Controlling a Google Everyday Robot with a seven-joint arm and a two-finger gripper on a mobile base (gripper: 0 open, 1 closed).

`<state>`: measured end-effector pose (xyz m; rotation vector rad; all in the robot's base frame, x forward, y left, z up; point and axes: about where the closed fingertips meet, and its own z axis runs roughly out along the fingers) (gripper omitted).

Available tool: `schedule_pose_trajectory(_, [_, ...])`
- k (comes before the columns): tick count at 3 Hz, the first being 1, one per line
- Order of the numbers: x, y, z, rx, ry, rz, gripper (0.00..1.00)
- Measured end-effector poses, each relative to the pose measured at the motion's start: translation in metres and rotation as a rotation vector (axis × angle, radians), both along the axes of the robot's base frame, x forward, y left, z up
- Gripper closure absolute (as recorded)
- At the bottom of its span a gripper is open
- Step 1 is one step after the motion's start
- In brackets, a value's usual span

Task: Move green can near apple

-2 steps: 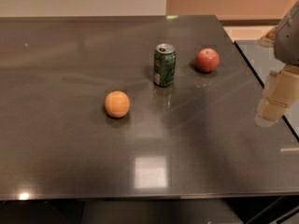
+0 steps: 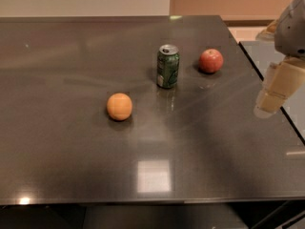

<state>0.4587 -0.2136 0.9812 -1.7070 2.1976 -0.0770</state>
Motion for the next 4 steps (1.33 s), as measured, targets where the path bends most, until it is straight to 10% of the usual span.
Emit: schedule_pose_trajectory(4, [0.134, 0.073, -0.025, 0.189, -0.045, 0.087, 0.00])
